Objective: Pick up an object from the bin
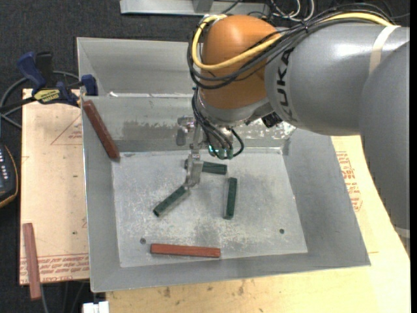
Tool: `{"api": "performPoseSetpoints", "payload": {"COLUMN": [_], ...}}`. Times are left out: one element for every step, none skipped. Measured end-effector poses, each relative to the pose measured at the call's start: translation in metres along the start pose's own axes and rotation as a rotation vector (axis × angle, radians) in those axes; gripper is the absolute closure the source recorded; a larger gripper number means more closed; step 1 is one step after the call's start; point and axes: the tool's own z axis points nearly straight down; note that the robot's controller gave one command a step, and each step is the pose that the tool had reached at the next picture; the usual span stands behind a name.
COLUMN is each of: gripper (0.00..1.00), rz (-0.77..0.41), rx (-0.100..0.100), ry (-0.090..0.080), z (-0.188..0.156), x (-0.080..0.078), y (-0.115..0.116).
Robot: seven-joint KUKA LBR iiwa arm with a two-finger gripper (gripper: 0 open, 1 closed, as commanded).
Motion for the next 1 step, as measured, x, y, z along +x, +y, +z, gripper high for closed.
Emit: {"api": "performPoseSetpoints", "payload": {"gripper": [0.00], "rz": [-0.575], "rx": [0.001], "ry": [-0.002], "z": [0.1375], "x": [0.0364], "y": [0.0262]}}
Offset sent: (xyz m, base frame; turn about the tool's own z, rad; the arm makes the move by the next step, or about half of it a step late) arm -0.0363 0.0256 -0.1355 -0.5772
